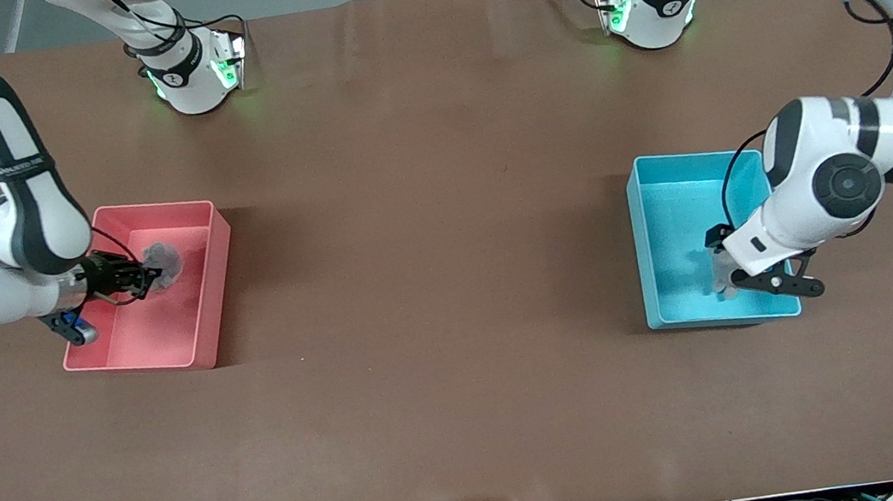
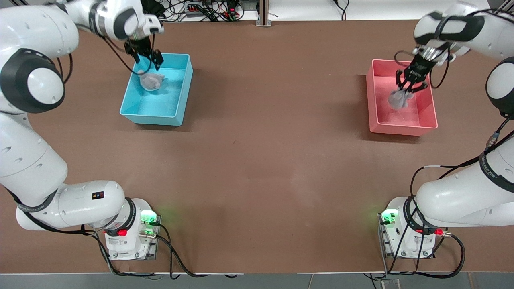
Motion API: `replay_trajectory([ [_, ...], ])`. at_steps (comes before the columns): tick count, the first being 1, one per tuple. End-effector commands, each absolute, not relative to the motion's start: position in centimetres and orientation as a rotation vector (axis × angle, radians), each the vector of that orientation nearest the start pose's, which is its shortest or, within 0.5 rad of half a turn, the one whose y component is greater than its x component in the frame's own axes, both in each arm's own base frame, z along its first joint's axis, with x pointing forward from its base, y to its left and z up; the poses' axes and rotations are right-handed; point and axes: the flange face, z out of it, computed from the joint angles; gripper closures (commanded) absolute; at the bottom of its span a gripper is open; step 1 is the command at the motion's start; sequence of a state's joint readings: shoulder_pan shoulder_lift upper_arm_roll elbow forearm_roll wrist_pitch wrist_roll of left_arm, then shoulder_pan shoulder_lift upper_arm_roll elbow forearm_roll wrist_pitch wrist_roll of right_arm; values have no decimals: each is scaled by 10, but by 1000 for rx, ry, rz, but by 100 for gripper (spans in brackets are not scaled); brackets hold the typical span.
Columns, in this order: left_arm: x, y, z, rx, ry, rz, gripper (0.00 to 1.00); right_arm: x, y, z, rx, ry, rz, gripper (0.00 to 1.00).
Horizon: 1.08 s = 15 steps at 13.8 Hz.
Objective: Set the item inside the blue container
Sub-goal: 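Grasp the second plush with the right gripper while the left gripper withdraws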
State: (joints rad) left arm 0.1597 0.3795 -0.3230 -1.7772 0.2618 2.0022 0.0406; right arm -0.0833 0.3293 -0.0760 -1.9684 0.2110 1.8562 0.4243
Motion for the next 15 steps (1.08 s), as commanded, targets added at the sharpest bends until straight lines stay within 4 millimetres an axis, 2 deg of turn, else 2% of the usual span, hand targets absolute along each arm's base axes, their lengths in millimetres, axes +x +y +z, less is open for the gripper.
replay_trajectory([
  [1, 632, -102, 410, -3053, 400, 215, 0, 573, -56, 327, -2791, 1038, 725, 100],
  [2, 629, -123, 421, -3073, 351, 215, 0, 579, -42, 339, -2787, 1091, 735, 100],
  [4, 617, -173, 430, -3099, 213, 196, 0, 588, 11, 364, -2808, 1162, 751, 100],
  [6, 602, -222, 432, -3117, 87, 184, 0, 589, 68, 377, -2791, 1300, 762, 100],
  [7, 598, -242, 423, -3126, 65, 198, 0, 587, 107, 385, -2793, 1335, 745, 100],
  [10, 586, -300, 414, -3154, 31, 169, 0, 578, 195, 394, -2744, 1409, 692, 100],
  [12, 588, -317, 403, -3189, -63, 126, 0, 575, 240, 395, -2666, 1525, 596, 100],
  [13, 593, -320, 396, -3214, -87, 98, 0, 569, 271, 388, -2657, 1550, 551, 100],
  [15, 597, -320, 382, -3220, -84, 110, 0, 560, 318, 366, -2617, 1630, 490, 100],
])
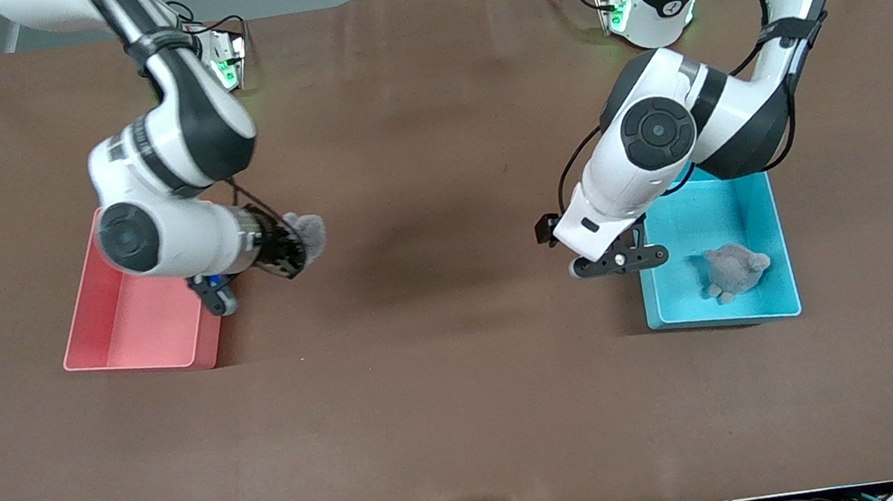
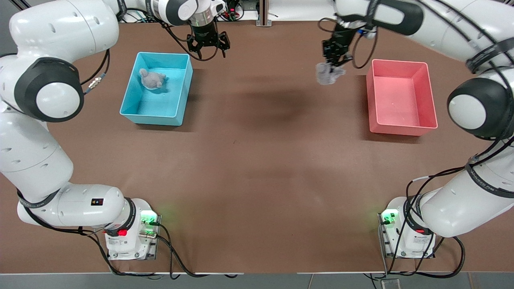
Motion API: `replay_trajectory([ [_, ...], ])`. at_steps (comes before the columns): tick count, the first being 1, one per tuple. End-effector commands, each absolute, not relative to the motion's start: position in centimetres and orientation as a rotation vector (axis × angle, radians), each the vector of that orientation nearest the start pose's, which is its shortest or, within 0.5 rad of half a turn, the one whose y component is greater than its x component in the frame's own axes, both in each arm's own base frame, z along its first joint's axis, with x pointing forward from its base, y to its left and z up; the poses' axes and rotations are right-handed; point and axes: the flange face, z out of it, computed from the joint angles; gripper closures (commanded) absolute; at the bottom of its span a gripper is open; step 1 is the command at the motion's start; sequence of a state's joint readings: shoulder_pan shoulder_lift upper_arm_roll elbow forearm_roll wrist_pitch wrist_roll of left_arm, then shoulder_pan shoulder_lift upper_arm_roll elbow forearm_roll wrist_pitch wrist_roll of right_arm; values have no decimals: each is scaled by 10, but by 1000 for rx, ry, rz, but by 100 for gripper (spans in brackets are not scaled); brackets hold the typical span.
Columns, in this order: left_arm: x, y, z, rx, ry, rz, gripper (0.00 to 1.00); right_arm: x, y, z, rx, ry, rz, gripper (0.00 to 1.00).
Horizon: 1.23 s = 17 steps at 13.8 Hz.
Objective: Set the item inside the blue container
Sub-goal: 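Carry the second plush to mid-table with the right gripper and set it down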
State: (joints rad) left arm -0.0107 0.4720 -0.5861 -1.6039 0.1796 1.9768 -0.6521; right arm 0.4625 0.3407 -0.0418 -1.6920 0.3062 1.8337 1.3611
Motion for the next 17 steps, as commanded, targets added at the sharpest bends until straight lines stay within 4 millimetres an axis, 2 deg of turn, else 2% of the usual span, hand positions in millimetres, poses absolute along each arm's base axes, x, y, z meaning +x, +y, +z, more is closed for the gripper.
replay_trajectory([
  [1, 598, -319, 376, -3217, -85, 120, 0, 552, 345, 354, -2598, 1669, 445, 100],
  [3, 601, -321, 370, -3231, -84, 98, 0, 540, 385, 326, -2557, 1728, 394, 100],
  [4, 602, -322, 365, -3235, -85, 102, 0, 539, 394, 318, -2540, 1744, 378, 100],
  [6, 603, -323, 359, -3237, -87, 114, 0, 531, 426, 295, -2503, 1779, 338, 100],
  [8, 604, -322, 356, -3238, -89, 117, 0, 524, 456, 269, -2479, 1827, 322, 100],
  [10, 603, -323, 355, -3239, -87, 118, 0, 519, 479, 251, -2479, 1863, 287, 100],
  [12, 605, -323, 351, -3244, -93, 119, 0, 516, 492, 241, -2446, 1877, 254, 99],
  [17, 605, -323, 344, -3248, -96, 121, 0, 510, 492, 214, -2489, 1878, 233, 93],
])
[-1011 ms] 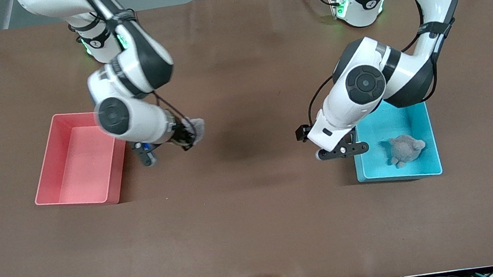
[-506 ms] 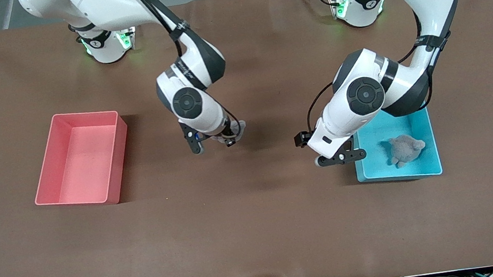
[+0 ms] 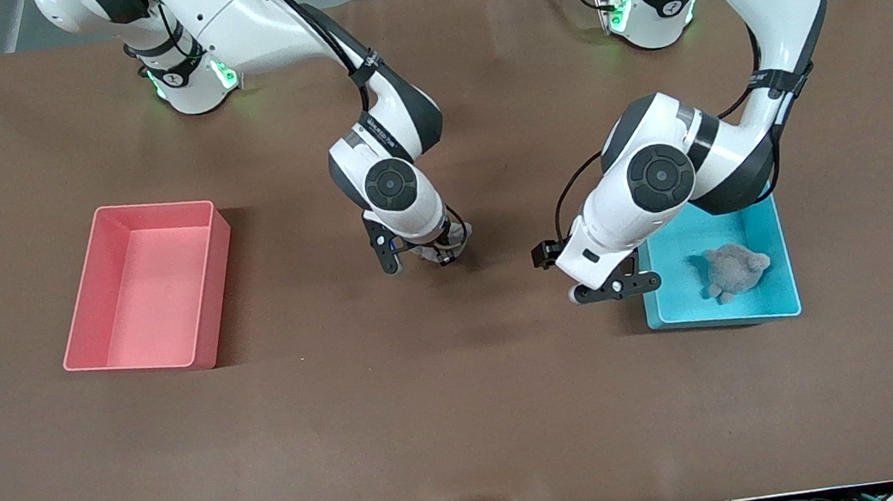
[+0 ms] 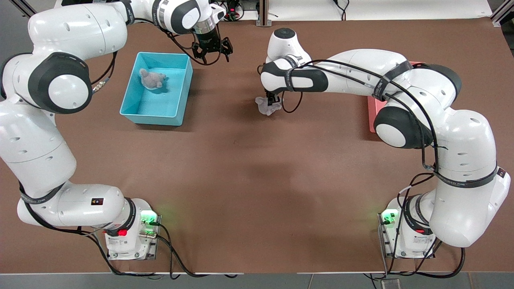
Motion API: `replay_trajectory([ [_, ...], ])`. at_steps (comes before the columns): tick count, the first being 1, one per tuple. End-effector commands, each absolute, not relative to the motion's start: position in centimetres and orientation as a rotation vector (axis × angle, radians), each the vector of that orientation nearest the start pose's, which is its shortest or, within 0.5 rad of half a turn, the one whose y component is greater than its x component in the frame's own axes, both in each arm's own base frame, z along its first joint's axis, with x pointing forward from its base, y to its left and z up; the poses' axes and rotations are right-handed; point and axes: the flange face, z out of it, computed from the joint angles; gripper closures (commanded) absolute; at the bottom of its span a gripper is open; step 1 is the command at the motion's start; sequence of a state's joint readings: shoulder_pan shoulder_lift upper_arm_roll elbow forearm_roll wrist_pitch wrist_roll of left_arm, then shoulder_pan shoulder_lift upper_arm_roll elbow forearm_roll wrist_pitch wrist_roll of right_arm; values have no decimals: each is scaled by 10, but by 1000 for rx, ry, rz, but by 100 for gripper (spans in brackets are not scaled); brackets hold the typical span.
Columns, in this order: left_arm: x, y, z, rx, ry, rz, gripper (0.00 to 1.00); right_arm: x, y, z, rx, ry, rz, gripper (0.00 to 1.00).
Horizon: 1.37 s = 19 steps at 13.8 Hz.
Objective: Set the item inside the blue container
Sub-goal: 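Carry the second plush to mid-table with the right gripper and set it down, then grasp the plush with the left gripper while the right gripper withdraws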
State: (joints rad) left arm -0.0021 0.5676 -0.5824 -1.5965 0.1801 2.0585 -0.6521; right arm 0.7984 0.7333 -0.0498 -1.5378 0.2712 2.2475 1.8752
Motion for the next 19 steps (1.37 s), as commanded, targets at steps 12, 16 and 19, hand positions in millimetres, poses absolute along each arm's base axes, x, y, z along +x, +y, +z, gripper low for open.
replay_trajectory([
  [12, 590, -367, 329, -3287, -250, 101, 0, 561, 397, 307, -2774, 1594, 317, 0],
  [16, 562, -426, 312, -3334, -345, 92, 0, 585, 308, 367, -2920, 1293, 454, 0],
  [19, 540, -464, 303, -3367, -443, 86, 0, 604, 229, 404, -2964, 1039, 507, 0],
])
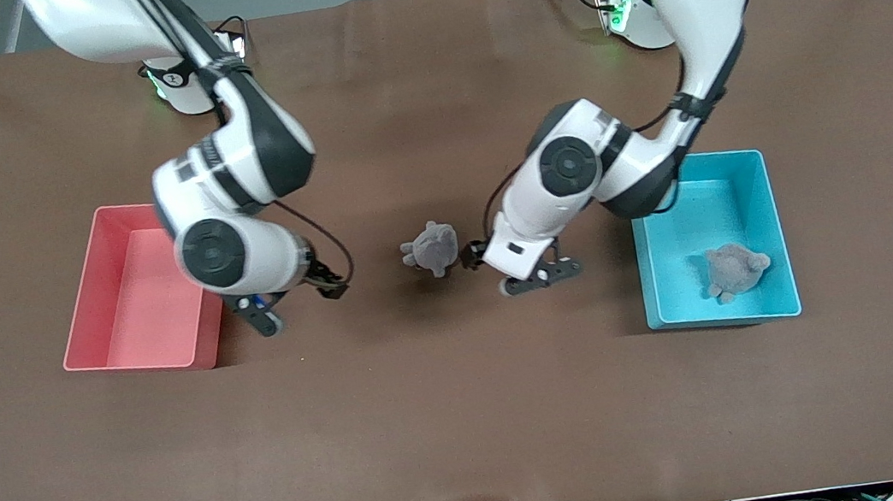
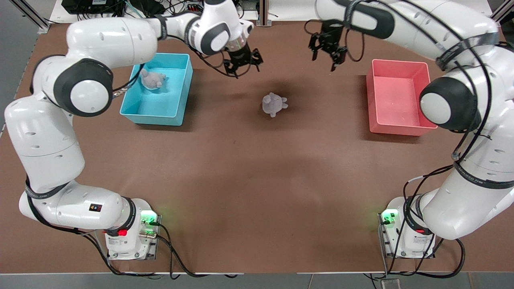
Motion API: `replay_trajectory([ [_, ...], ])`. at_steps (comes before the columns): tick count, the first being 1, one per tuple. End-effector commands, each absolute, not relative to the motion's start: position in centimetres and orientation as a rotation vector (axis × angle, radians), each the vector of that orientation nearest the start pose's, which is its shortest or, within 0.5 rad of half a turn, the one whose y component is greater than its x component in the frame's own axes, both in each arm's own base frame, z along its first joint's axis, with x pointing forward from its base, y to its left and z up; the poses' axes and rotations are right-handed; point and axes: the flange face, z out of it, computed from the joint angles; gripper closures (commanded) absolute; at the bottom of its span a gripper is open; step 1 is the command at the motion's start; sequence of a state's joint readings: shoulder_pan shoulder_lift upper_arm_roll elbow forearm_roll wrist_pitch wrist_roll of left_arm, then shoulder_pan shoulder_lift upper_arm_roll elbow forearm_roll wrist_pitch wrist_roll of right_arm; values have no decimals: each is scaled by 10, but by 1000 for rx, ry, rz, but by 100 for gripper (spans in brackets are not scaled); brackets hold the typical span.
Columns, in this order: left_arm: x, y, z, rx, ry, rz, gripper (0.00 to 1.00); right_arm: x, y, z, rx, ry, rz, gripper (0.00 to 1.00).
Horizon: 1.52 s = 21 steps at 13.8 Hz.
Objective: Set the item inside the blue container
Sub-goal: 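Grasp the plush with the left gripper while the right gripper withdraws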
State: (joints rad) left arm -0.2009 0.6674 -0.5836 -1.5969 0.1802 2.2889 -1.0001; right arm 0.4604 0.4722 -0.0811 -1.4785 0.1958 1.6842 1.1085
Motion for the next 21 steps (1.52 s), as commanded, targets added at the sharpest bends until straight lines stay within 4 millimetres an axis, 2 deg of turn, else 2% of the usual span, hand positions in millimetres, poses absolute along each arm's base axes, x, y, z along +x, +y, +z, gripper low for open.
replay_trajectory([
  [1, 535, -471, 297, -3372, -440, 103, 0, 610, 199, 415, -2978, 932, 518, 0],
  [2, 532, -475, 294, -3372, -438, 112, 0, 614, 169, 427, -2987, 814, 516, 0],
  [5, 524, -485, 277, -3382, -416, 133, 0, 624, 96, 441, -3023, 526, 472, 0],
  [6, 516, -493, 269, -3385, -393, 147, 0, 626, 77, 447, -3063, 403, 446, 0],
  [8, 512, -498, 252, -3394, -388, 169, 0, 626, 43, 454, -3099, 267, 435, 0],
  [11, 501, -509, 233, -3401, -371, 199, 0, 625, -2, 467, -3100, 174, 405, 0],
  [15, 495, -513, 216, -3397, -368, 234, 0, 620, -40, 490, -3124, 110, 407, 0],
  [18, 497, -510, 202, -3374, -361, 185, 0, 623, -50, 508, -3185, 56, 371, 0],
  [21, 491, -514, 190, -3361, -349, 151, 1, 622, -57, 510, -3182, 71, 367, 0],
])
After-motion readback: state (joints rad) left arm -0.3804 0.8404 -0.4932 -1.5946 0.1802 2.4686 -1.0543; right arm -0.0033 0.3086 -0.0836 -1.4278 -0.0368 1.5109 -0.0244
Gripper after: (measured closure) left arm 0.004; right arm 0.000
